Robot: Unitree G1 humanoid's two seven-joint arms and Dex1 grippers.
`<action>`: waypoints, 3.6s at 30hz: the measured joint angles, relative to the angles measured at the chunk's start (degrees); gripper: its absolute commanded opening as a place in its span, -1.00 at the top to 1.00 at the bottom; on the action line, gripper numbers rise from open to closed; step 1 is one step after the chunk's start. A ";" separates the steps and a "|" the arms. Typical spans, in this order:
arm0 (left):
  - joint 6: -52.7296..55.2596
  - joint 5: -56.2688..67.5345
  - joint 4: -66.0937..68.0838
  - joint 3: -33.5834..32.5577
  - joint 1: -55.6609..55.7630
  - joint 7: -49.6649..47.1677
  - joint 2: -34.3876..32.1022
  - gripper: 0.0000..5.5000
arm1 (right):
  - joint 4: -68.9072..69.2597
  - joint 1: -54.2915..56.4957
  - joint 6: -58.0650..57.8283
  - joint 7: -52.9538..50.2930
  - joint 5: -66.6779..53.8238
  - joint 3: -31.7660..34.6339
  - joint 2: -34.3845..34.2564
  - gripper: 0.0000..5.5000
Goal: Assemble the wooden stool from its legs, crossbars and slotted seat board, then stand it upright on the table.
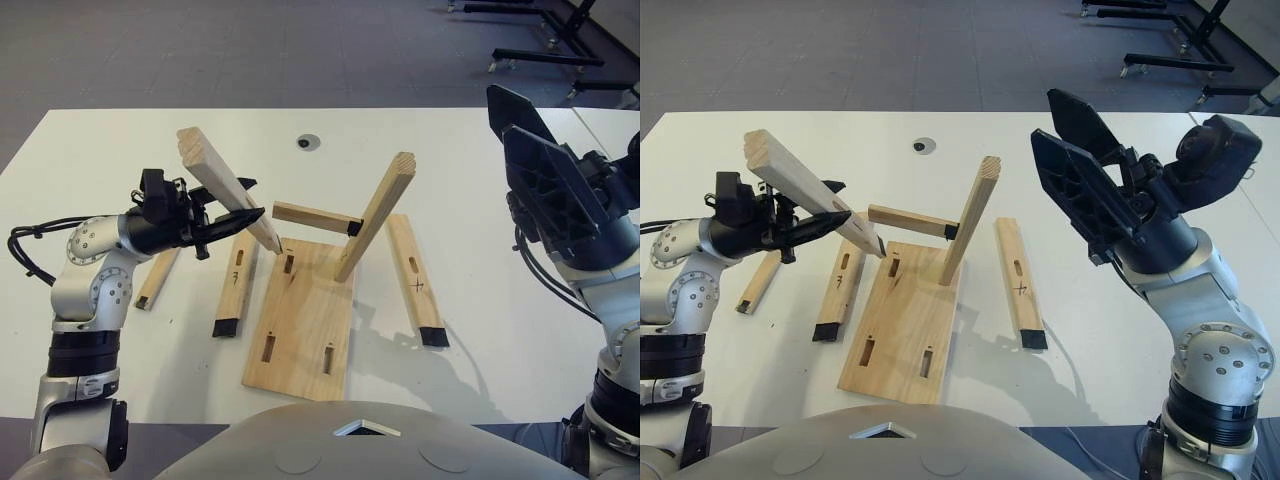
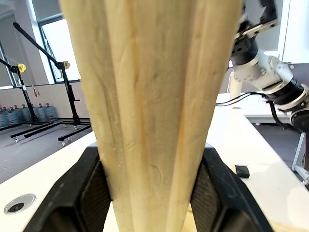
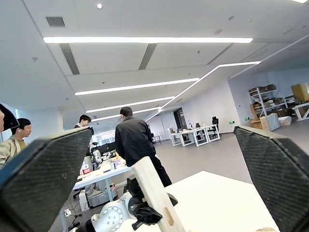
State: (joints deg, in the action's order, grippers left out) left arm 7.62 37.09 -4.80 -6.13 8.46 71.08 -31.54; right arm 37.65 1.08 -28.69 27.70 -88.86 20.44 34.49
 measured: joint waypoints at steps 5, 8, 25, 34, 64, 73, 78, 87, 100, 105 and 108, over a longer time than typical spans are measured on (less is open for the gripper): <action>-5.38 -2.83 1.99 1.97 -1.19 1.42 2.02 0.27 | -1.00 0.89 -0.77 0.36 -0.13 0.01 0.84 -0.95; -6.67 -2.92 2.86 2.11 -1.22 2.01 3.11 0.27 | -1.09 0.95 -1.05 0.75 -0.13 -0.12 0.87 -0.95; -8.43 -0.06 5.62 2.52 -4.03 4.05 5.26 0.27 | -3.44 2.85 -3.86 2.56 -0.13 -0.38 2.31 -0.95; -7.30 -0.16 3.84 3.15 -4.66 5.43 2.97 0.27 | -3.44 2.72 -4.39 2.68 -0.14 -0.13 2.30 -0.95; -3.53 0.09 3.82 5.11 -2.08 12.09 -2.06 0.27 | -5.07 4.09 -5.52 2.65 -1.34 -0.26 2.23 -0.95; 2.28 1.18 3.70 5.86 -1.17 13.87 -4.73 0.27 | -4.77 4.66 -5.79 2.06 -1.62 -1.46 2.13 -0.95; 2.61 1.40 5.22 5.81 -0.64 14.50 -4.87 0.27 | -3.80 4.67 -5.80 1.92 -1.60 -2.66 1.32 -0.95; 4.40 3.02 8.26 5.31 0.22 14.79 -4.25 0.27 | -3.44 5.71 -6.17 2.45 -1.09 -4.39 1.13 -0.95; 5.02 2.76 8.62 6.92 1.43 14.33 -3.14 0.27 | -3.42 6.25 -7.15 3.85 -1.10 -4.92 1.37 -0.95; 6.79 2.79 9.88 7.32 2.86 14.08 -2.60 0.27 | -3.42 7.08 -7.66 5.29 0.65 -6.62 2.00 -0.95; 7.31 2.58 10.22 7.79 3.54 14.04 -2.63 0.27 | -3.39 7.43 -7.63 5.41 1.20 -7.02 2.00 -0.95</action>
State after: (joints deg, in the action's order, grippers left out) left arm 14.92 39.67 5.42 1.66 12.00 85.12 -34.17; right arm 34.25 8.52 -36.32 33.11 -87.67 13.43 36.49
